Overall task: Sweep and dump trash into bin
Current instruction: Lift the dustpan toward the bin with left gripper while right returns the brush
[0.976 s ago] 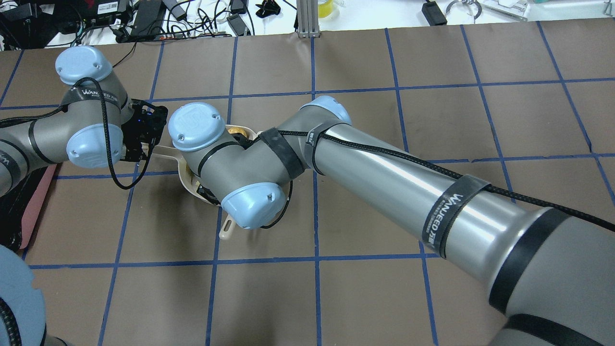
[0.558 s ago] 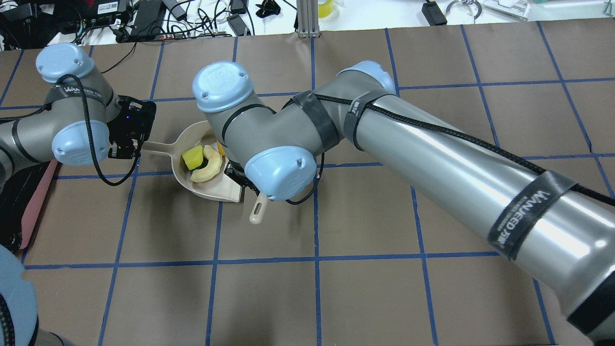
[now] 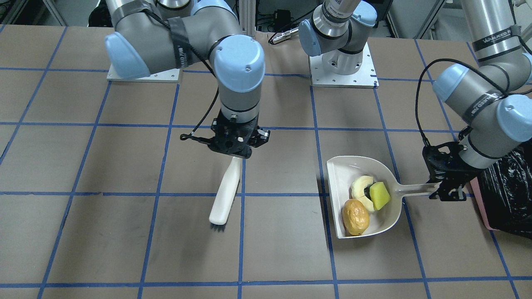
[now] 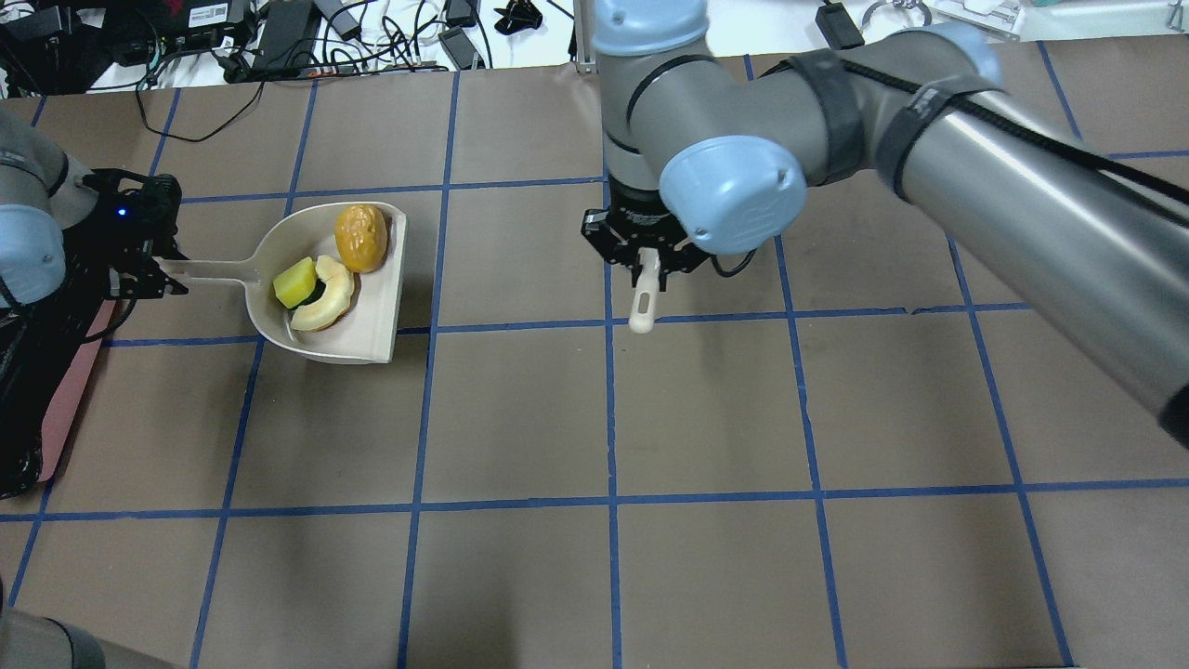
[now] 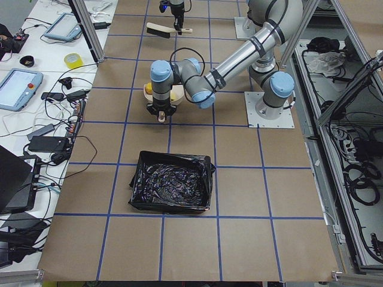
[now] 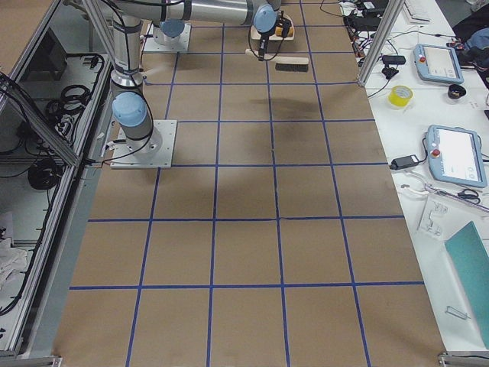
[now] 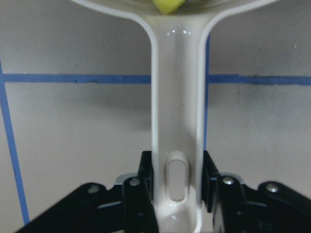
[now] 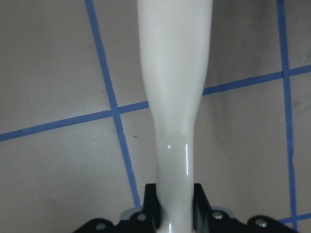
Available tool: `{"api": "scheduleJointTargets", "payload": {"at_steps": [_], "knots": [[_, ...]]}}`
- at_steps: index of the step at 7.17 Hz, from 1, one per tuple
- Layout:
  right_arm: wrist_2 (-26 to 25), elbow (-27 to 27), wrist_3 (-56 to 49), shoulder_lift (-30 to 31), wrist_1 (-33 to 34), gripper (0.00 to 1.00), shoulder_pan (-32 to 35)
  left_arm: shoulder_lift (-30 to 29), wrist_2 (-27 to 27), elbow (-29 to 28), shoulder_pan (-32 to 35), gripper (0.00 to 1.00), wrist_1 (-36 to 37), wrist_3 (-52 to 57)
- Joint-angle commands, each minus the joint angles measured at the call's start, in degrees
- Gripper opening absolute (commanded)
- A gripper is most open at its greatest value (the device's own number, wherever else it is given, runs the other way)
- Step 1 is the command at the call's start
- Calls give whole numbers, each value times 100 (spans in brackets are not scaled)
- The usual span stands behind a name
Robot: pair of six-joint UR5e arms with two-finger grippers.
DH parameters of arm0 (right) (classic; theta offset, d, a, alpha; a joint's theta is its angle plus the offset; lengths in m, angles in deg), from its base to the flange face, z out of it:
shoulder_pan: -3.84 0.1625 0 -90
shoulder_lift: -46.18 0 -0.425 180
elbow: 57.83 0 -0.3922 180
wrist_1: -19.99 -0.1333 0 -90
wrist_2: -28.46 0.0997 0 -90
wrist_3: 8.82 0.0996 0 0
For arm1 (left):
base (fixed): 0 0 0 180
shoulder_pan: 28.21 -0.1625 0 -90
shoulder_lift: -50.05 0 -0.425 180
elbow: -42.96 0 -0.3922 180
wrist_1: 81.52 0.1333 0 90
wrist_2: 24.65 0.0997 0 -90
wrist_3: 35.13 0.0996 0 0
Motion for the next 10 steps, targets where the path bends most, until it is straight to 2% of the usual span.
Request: {"api": "scheduleJointTargets", "payload": {"at_steps": [1, 3, 4, 6, 8, 10], "knots": [[-106, 159, -1465, 134, 59, 0, -1082, 208, -26, -379, -642, 0, -294, 838], [-97, 307, -2932, 135, 16, 0, -2215, 366, -26, -835, -1371, 0, -1108, 1426], [-89, 526, -3540, 117, 138, 0, -2525, 384, -26, -1073, -1758, 0, -1530, 1525], [-106, 957, -4184, 30, 866, 0, -3018, 385, -27, -1583, -2531, 0, -2008, 1824], [-448, 1143, -4249, -172, 1438, 0, -3213, 271, -9, -1812, -3182, 0, -1904, 1851], [-432, 1144, -4249, -357, 1457, 0, -3467, 104, 69, -2068, -3527, 0, -1494, 1738]]}}
